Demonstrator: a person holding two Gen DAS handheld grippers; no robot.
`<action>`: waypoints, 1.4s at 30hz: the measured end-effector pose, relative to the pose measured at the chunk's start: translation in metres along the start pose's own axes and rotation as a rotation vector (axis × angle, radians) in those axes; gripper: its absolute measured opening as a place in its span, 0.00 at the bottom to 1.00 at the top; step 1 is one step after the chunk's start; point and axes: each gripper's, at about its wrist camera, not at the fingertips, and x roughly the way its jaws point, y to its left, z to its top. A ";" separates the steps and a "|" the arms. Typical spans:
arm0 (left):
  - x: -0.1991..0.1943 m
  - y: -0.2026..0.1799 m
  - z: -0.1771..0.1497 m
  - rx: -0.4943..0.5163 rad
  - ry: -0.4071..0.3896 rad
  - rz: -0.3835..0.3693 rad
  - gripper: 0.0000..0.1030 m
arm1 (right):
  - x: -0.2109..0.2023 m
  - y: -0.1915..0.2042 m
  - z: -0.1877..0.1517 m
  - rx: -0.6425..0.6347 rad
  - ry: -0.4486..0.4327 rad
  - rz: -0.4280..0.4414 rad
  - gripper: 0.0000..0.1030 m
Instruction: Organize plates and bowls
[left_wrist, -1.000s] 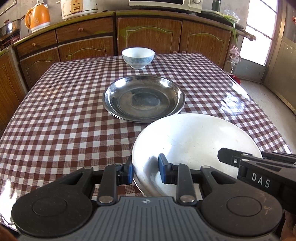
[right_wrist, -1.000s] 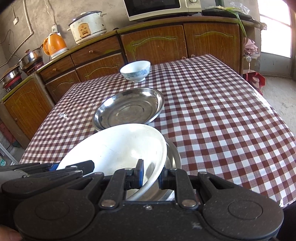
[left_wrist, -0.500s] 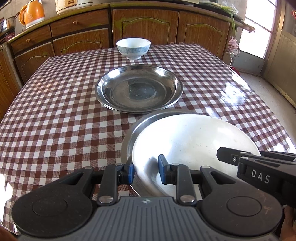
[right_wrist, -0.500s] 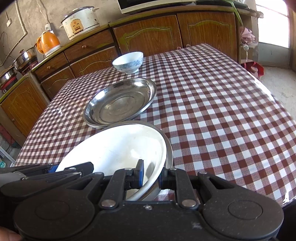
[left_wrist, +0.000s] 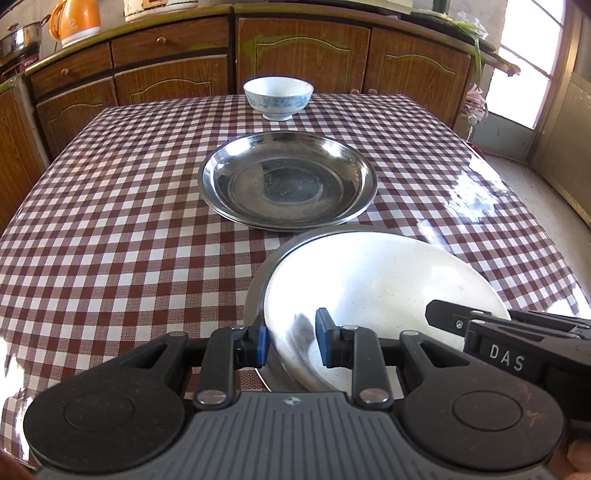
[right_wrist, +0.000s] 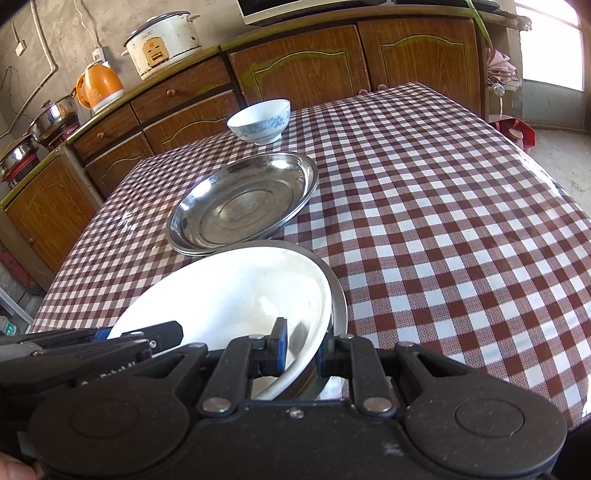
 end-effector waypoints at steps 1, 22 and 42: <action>0.000 0.001 0.000 -0.003 0.002 -0.001 0.26 | 0.001 0.000 0.001 -0.004 -0.002 0.003 0.19; -0.013 0.007 -0.001 -0.043 -0.019 -0.002 0.27 | 0.017 0.007 0.002 -0.108 -0.049 0.017 0.18; -0.021 0.012 -0.001 -0.033 -0.052 0.008 0.27 | -0.009 0.020 0.011 -0.271 -0.117 -0.055 0.57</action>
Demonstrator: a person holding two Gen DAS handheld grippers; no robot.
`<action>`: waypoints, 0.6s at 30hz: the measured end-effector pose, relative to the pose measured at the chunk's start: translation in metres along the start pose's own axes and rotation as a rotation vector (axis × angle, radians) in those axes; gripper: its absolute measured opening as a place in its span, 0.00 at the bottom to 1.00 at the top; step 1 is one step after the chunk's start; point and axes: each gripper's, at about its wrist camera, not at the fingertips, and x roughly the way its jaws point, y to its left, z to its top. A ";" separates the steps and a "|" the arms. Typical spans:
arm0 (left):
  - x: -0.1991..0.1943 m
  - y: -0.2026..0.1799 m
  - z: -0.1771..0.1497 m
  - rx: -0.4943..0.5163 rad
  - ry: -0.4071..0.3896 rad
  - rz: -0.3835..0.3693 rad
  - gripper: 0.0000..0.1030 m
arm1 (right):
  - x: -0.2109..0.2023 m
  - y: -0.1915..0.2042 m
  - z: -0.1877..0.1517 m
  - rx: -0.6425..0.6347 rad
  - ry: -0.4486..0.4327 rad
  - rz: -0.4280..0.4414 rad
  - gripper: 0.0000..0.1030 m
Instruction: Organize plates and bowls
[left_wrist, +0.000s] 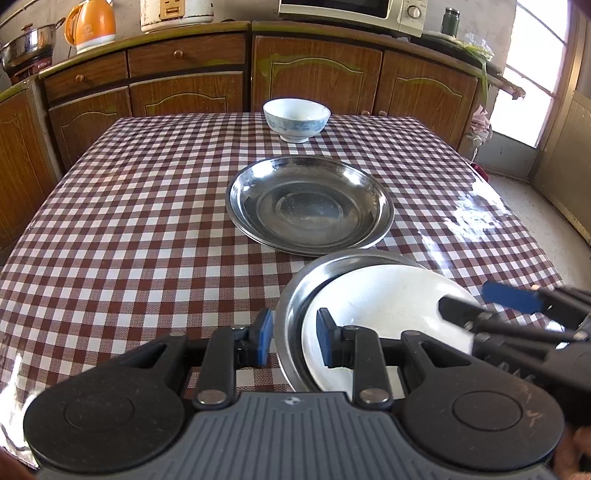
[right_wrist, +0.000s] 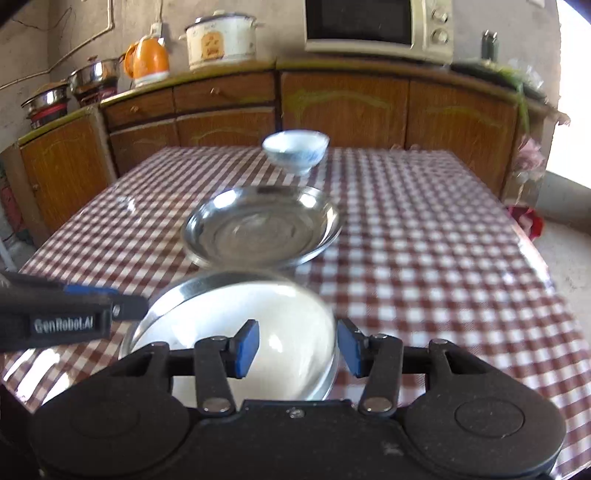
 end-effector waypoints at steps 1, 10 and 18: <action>0.000 0.000 0.000 0.001 0.001 0.000 0.27 | -0.002 -0.003 0.001 0.005 0.002 0.006 0.57; -0.001 0.003 0.000 -0.021 -0.003 0.007 0.28 | -0.022 -0.019 -0.016 0.073 0.024 -0.110 0.51; -0.004 0.002 0.000 -0.016 -0.009 0.010 0.32 | -0.031 -0.015 -0.012 0.104 -0.026 -0.143 0.40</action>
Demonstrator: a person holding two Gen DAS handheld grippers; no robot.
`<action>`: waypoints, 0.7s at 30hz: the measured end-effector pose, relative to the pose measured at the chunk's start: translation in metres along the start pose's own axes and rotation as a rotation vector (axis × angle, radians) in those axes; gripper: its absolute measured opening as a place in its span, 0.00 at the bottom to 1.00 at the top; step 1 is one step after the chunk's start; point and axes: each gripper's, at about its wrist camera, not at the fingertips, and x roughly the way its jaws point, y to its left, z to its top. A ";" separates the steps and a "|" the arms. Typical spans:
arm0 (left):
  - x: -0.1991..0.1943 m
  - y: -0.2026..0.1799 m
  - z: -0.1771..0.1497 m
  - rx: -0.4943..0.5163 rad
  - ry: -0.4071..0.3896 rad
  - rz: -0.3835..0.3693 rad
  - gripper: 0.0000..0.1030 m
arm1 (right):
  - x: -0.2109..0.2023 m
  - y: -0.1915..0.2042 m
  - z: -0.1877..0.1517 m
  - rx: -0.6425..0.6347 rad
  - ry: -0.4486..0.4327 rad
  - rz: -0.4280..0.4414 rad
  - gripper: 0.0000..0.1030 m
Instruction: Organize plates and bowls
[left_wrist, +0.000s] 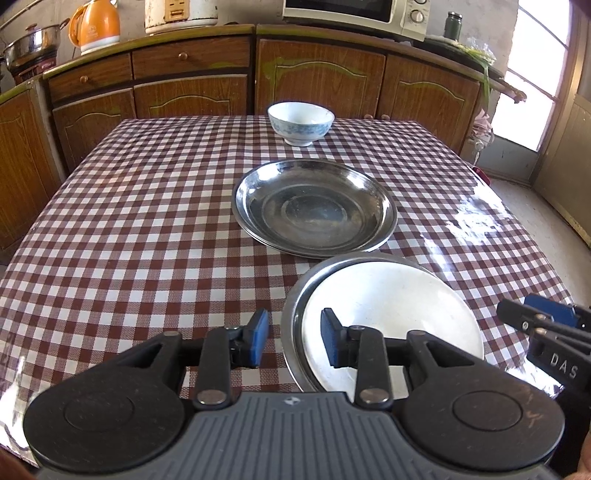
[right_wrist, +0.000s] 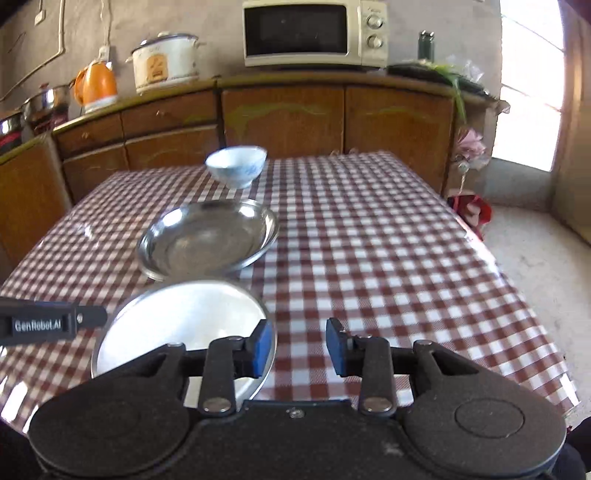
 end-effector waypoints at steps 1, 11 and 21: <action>0.001 0.000 0.000 -0.004 0.003 -0.001 0.32 | 0.003 0.002 0.000 -0.013 0.021 0.013 0.40; -0.002 0.003 0.006 -0.007 0.004 0.015 0.36 | 0.014 0.021 -0.001 -0.070 0.079 0.098 0.40; -0.010 0.013 0.028 -0.017 -0.018 0.061 0.43 | 0.008 0.035 0.040 -0.075 0.004 0.160 0.41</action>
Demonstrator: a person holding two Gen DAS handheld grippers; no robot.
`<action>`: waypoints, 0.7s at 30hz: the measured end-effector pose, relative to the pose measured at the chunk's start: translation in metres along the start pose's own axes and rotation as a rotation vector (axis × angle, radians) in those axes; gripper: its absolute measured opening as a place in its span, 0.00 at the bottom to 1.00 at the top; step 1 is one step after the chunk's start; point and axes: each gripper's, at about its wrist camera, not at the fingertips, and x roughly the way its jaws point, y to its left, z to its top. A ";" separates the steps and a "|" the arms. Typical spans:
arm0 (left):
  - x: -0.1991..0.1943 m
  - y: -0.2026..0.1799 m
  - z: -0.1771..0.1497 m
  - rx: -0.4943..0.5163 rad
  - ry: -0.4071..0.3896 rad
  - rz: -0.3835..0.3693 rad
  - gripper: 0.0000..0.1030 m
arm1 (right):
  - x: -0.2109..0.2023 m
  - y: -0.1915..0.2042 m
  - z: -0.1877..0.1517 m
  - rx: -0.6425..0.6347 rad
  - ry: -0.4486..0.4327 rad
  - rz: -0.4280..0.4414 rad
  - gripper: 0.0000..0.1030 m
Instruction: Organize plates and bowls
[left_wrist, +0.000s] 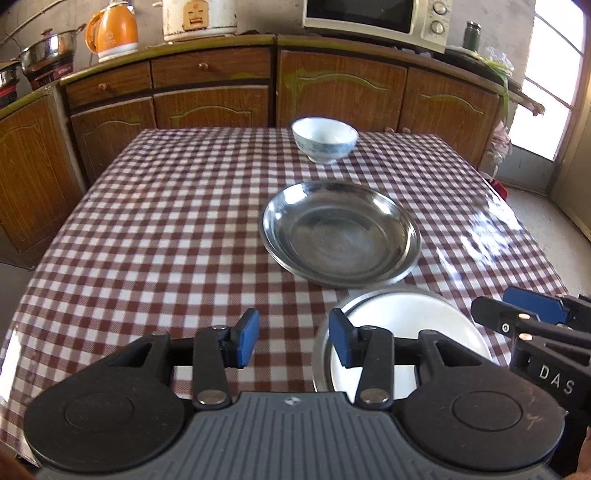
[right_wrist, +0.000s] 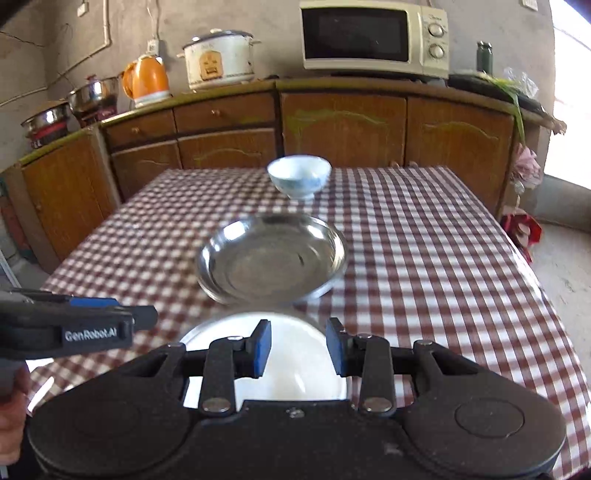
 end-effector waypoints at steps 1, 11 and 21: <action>-0.001 0.001 0.003 -0.001 -0.003 0.003 0.44 | 0.001 0.002 0.005 -0.002 -0.003 0.008 0.41; -0.004 0.010 0.027 -0.021 -0.032 0.029 0.51 | 0.007 0.010 0.037 0.005 -0.011 0.053 0.45; 0.005 0.015 0.053 -0.040 -0.042 0.029 0.52 | 0.016 0.004 0.068 0.029 -0.035 0.061 0.49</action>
